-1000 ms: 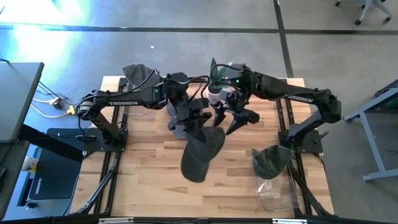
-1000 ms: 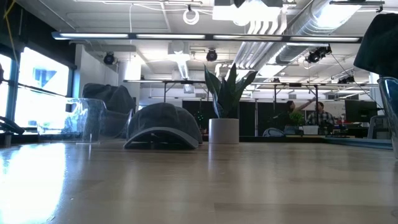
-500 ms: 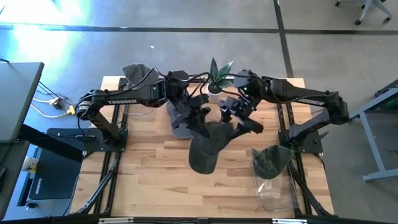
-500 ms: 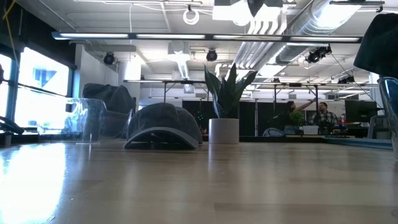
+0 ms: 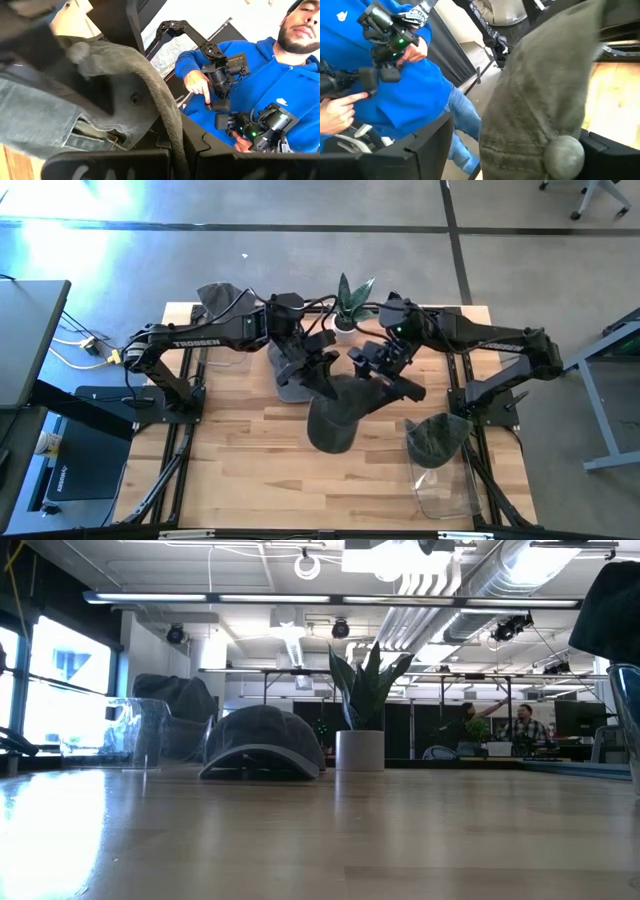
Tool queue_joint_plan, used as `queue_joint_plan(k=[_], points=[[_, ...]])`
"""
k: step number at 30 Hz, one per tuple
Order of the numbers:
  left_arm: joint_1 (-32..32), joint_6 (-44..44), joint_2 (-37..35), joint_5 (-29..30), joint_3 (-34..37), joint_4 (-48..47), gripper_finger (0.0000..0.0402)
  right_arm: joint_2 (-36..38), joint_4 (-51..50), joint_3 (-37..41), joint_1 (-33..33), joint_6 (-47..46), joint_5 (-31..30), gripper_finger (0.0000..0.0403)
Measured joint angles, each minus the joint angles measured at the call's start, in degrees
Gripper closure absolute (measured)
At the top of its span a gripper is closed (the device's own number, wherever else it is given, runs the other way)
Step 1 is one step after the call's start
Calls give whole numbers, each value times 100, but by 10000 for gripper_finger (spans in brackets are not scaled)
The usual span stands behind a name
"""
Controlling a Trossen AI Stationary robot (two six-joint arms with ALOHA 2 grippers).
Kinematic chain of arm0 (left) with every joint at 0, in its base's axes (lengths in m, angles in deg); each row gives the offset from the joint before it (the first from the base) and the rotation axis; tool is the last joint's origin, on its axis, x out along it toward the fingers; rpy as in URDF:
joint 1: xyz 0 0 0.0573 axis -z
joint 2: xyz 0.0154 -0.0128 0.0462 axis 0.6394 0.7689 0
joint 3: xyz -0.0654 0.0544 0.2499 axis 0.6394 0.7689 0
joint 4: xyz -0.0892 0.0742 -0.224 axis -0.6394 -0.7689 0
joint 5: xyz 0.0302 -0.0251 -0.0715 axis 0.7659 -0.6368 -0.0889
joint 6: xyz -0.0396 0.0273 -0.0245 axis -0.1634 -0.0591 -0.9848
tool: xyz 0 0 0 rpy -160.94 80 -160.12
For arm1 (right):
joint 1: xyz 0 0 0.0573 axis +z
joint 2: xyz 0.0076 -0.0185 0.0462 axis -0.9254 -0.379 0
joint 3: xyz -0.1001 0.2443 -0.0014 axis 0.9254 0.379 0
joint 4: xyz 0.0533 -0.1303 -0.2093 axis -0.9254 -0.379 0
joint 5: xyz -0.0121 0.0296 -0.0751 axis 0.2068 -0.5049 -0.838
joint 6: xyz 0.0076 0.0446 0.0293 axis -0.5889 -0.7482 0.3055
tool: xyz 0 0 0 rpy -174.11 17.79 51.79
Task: Pick & Place hat
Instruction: Put the black cap into the bottom transparent bin
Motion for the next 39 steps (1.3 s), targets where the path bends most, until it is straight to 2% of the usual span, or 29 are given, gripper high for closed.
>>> queue_joint_plan(k=[4, 11, 14, 19, 21, 24, 26, 30, 39], points=[[2, 0, 0, 15, 0, 1, 401, 0, 101, 0, 163, -35, -228, 182], [2, 0, 0, 93, 2, 47, 399, 0, 98, 0, 250, -221, -403, 326], [2, 70, 2, 120, 4, 80, 383, 33, 73, 0, 307, -301, -428, 386], [-67, 152, 2, 151, 5, 178, 315, 336, -210, 0, 476, -348, -829, 381], [-179, 152, 1, 96, 6, 129, 281, 486, -435, 0, 548, -352, -1015, 391], [-434, 150, 2, -35, 6, -181, 241, 680, -703, 0, 727, -565, -1241, 395], [-568, 146, 2, 98, 7, -562, 226, 774, -821, 0, 967, -804, -1507, 391], [-645, 407, 2, 733, 7, -1365, 219, 886, -1258, 0, 1722, -1058, -2117, 397], [-97, 1115, 2, 1778, 7, -2443, 234, 966, -2397, 0, 4035, -2003, -4576, 395]])
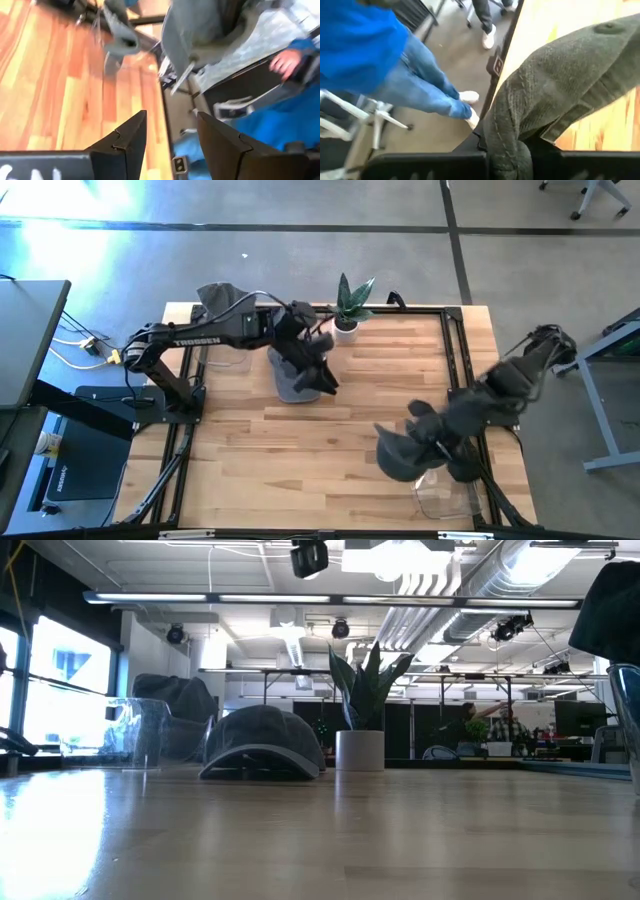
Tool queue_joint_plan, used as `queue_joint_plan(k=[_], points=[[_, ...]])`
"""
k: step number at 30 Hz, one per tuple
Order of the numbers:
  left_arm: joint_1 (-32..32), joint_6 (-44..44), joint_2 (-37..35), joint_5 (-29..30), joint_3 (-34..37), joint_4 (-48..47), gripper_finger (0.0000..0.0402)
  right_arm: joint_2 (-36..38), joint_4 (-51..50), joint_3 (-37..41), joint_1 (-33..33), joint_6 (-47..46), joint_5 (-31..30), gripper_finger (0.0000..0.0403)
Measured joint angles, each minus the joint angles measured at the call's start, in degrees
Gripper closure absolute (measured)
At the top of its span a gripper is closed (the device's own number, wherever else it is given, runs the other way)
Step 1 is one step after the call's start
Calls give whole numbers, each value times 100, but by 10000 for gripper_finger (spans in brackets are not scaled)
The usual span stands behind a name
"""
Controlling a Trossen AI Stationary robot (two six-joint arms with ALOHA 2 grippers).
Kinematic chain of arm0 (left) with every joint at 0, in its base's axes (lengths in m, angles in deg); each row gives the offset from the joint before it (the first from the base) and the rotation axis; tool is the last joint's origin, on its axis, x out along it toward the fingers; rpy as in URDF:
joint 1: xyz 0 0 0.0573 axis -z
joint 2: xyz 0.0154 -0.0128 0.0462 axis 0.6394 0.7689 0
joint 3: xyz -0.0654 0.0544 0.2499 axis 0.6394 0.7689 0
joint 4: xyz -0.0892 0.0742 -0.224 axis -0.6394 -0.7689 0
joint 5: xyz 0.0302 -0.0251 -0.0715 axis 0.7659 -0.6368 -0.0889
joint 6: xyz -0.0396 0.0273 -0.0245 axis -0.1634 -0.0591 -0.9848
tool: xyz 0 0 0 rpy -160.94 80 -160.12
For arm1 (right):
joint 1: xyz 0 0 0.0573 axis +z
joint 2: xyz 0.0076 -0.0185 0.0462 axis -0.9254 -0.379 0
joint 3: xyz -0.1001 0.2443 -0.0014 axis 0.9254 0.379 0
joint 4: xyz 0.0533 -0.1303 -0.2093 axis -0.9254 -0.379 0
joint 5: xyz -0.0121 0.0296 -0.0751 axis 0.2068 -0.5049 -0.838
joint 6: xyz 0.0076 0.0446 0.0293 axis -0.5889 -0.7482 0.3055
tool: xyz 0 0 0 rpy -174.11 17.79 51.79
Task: Pick & Place hat
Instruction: Put the black cap into the bottom transparent bin
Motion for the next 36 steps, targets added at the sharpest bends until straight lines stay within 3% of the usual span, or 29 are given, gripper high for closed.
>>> queue_joint_plan(k=[4, 10, 19, 26, 36], points=[[417, 281, 0, 464, 0, -193, 236, 2, -363, 0, 804, -679, -825, 398], [1054, 382, 0, 1107, 0, -264, 237, 2, -1084, 0, 1635, -2155, -1153, 398], [1629, 87, 0, 2875, 0, -178, 237, -354, -2142, 0, 2651, -2580, -2385, 399], [1638, -215, 0, 3059, 0, 76, 237, -865, -2183, 87, 3115, -2198, -2723, 393], [1636, -221, 0, 3357, 0, 411, 237, -964, -1665, 1161, 3425, -2273, -3221, 390]])
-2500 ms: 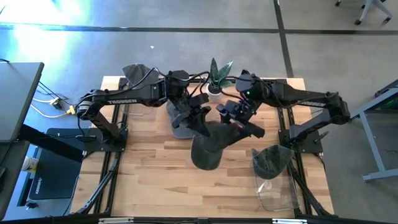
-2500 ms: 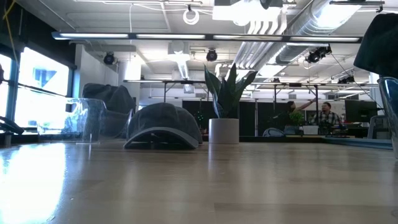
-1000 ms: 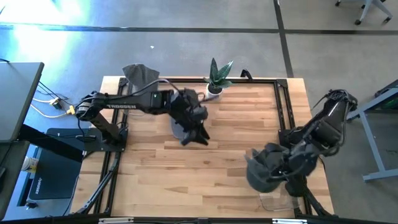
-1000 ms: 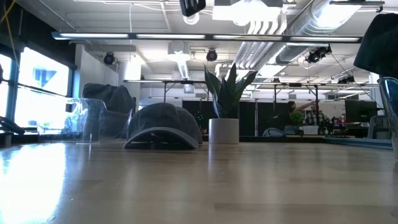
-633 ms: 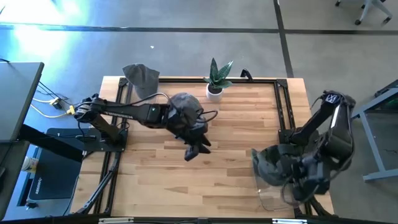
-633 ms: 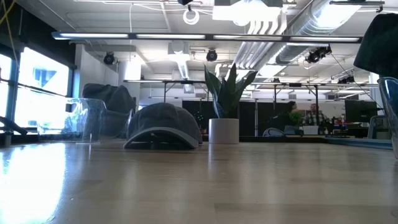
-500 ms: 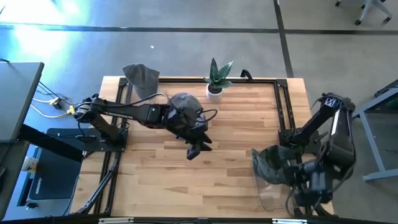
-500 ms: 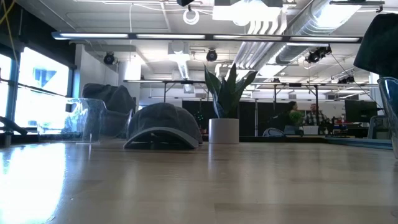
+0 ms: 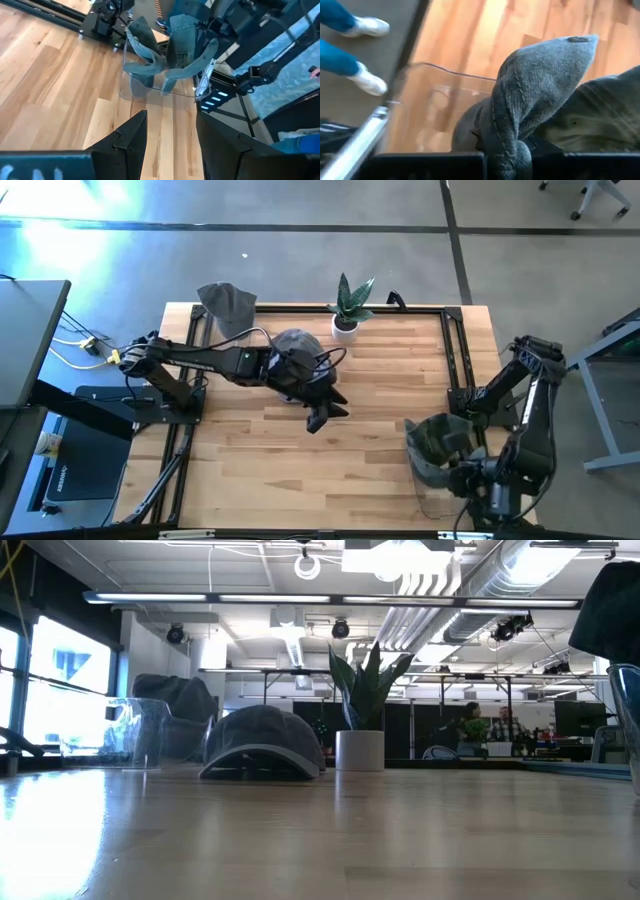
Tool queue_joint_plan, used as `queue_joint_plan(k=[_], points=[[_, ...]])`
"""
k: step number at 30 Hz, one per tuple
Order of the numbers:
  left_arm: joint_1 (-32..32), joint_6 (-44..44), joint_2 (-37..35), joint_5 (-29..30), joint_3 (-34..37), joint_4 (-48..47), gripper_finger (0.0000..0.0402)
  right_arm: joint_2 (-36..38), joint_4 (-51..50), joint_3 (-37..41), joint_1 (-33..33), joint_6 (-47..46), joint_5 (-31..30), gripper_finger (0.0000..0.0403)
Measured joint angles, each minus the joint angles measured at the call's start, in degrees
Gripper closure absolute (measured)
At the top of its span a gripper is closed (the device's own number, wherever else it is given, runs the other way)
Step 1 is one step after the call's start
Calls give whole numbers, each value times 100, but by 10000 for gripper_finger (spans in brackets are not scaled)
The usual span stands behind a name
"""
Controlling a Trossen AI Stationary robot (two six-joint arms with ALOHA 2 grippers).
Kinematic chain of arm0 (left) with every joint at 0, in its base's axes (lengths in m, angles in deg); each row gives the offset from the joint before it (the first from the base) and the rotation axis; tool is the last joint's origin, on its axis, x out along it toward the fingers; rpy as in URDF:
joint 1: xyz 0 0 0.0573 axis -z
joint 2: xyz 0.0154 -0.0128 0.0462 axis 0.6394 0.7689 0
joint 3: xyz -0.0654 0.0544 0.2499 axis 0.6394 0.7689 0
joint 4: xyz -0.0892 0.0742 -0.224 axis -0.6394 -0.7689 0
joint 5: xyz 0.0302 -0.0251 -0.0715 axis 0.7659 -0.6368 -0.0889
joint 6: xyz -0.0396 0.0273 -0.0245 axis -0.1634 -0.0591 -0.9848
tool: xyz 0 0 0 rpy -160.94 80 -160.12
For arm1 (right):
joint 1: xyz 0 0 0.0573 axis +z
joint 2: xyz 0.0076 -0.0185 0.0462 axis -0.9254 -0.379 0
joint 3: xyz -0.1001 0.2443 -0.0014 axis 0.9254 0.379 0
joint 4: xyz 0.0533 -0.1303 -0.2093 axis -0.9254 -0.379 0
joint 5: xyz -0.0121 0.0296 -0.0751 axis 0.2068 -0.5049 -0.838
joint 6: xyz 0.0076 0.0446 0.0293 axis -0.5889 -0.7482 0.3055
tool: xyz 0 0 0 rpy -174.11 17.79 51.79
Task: Pick & Place hat
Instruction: Put the black cap into the bottom transparent bin
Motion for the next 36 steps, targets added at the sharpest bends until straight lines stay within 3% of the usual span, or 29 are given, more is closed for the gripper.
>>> queue_joint_plan(k=[8, 13, 20, 30, 36], points=[[0, -2, 0, 145, 0, -8, 237, 4, 62, 793, 0, 116, -594, 389], [0, -35, 0, 212, 0, -7, 237, 4, 113, 1421, 0, 21, -519, 388], [0, -163, 0, 211, 0, -4, 237, 50, 105, 1630, -9, -278, -462, 390], [0, -184, 0, 218, 0, -4, 237, 881, 50, 1333, -13, -818, -313, 272], [0, -181, 0, 128, 0, -2, 237, 1523, -138, 1344, -197, -1343, -291, 237]])
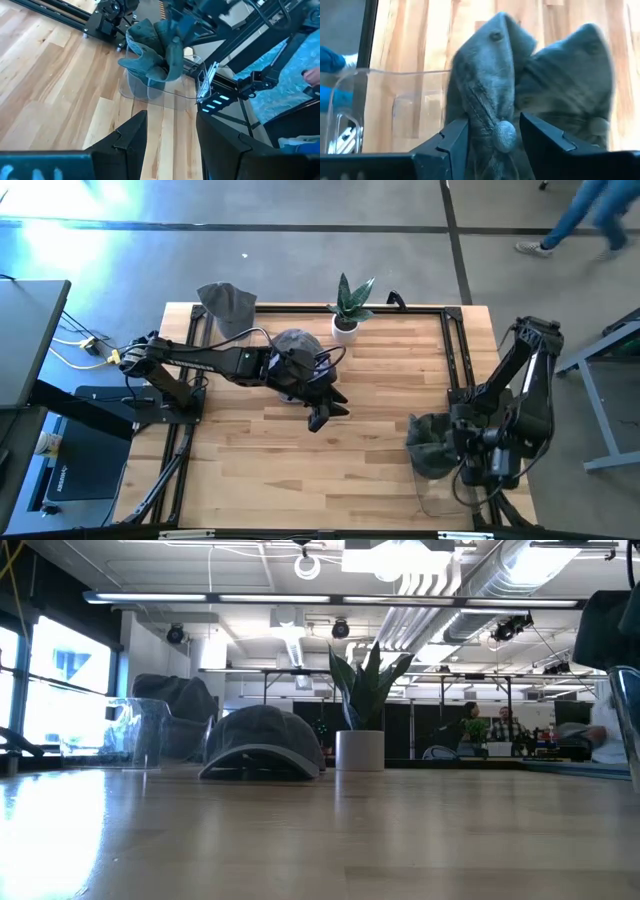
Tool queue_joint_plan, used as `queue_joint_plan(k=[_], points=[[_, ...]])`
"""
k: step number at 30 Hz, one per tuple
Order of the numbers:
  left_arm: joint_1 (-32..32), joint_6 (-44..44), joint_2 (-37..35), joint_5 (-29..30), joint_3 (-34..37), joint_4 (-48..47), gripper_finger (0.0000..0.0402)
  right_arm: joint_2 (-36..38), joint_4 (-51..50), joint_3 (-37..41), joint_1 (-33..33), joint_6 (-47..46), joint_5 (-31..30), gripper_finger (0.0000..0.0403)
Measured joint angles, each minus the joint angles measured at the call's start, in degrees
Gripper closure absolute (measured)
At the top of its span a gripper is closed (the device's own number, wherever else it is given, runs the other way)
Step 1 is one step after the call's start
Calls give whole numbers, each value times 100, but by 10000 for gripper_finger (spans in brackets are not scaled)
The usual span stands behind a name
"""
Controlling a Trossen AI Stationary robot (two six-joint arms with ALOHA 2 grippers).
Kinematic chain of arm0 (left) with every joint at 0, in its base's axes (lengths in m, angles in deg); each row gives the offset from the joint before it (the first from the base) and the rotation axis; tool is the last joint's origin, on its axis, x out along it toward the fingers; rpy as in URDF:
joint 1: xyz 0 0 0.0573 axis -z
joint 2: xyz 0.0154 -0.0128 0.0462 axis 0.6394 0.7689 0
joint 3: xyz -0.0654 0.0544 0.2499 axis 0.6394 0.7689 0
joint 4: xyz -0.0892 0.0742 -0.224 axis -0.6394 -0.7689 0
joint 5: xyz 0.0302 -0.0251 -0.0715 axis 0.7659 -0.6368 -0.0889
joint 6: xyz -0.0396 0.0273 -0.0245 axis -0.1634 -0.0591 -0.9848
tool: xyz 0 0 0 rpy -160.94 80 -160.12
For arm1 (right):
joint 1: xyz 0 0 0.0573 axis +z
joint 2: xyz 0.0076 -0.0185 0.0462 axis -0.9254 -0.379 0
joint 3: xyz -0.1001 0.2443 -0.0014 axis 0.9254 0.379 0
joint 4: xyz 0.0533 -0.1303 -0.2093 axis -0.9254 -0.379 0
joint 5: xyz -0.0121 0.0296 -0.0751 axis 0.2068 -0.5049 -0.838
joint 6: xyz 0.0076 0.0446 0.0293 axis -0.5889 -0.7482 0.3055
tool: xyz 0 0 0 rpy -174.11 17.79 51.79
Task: Pick & Place hat
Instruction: Put the black cap into the bottom transparent bin
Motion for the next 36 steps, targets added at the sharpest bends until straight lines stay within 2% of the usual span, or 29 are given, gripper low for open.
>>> queue_joint_plan(k=[10, 16, 22, 25, 30, 36], points=[[2, 22, 0, -6, 0, -1, 237, 235, -1053, 2, -719, -658, 138, 237], [2, 30, 0, -58, 0, 0, 237, 222, -1345, -90, -1060, -554, 886, 238], [2, 31, 0, -61, 0, -2, 237, 241, -1622, -851, -1367, -545, 1317, 238], [2, 31, 0, -61, 0, -2, 237, 241, -1357, -1126, -1492, -286, 1431, 238], [2, 31, 0, -79, 0, -2, 237, 239, -244, -1129, -1668, 275, 1748, 238], [2, 77, 0, -85, 0, -2, 237, 154, 1780, -357, -2239, 994, 3047, 238]])
